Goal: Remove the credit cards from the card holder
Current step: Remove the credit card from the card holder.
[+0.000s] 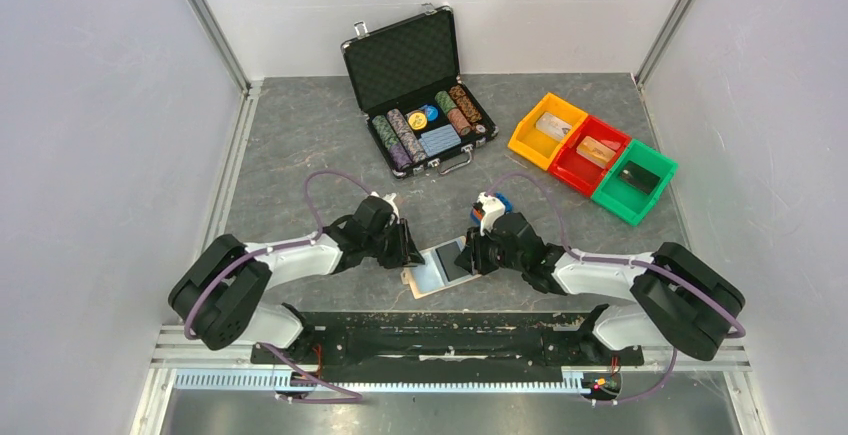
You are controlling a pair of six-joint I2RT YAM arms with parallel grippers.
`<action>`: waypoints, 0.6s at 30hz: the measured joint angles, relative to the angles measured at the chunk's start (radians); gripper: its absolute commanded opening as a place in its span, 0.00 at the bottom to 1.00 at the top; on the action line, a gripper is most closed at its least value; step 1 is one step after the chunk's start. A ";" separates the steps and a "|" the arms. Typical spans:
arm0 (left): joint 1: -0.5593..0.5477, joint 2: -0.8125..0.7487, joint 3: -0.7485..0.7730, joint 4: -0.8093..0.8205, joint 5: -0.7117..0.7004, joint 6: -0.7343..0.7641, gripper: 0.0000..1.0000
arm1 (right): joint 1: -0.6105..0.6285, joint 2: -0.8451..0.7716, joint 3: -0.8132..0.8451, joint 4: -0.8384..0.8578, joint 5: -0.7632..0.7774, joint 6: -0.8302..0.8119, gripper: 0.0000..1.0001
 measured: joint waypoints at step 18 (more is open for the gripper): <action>-0.051 -0.131 0.014 0.021 -0.027 -0.039 0.46 | 0.034 -0.086 -0.066 0.000 0.072 0.066 0.29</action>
